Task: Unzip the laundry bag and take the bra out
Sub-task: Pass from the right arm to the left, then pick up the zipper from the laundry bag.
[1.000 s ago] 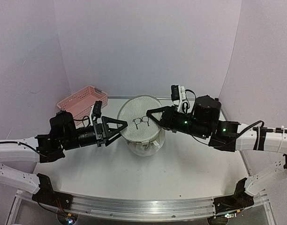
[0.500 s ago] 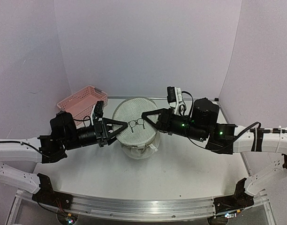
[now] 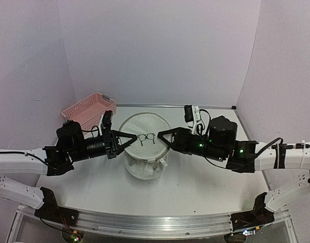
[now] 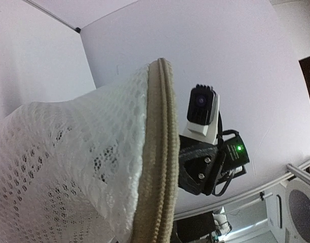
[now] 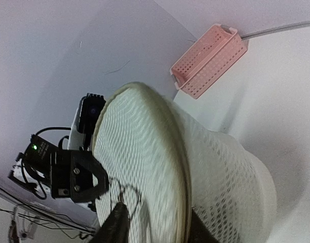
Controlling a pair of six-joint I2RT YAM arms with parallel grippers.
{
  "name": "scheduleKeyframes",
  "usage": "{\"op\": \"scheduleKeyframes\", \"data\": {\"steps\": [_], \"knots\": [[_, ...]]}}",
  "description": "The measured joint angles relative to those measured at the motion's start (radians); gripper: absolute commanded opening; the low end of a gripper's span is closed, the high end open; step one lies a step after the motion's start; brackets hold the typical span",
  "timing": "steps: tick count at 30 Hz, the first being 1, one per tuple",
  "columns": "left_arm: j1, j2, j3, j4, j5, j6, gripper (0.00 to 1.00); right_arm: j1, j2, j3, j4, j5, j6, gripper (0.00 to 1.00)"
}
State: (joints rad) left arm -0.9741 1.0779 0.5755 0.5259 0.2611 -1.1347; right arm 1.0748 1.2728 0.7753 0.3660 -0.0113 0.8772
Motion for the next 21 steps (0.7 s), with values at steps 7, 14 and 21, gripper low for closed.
{"op": "scheduleKeyframes", "data": {"steps": [7, 14, 21], "knots": [[0.057, -0.002, -0.014, -0.003, -0.089, -0.062, 0.0, 0.002, -0.127, -0.019, -0.168, 0.055, -0.059, 0.51], [0.09, 0.025, -0.029, -0.014, -0.185, -0.135, 0.0, 0.033, -0.12, -0.003, -0.31, 0.048, -0.059, 0.54], [0.098, 0.027, -0.034, -0.023, -0.218, -0.179, 0.0, 0.058, 0.02, 0.114, -0.376, 0.013, -0.039, 0.54]]}}
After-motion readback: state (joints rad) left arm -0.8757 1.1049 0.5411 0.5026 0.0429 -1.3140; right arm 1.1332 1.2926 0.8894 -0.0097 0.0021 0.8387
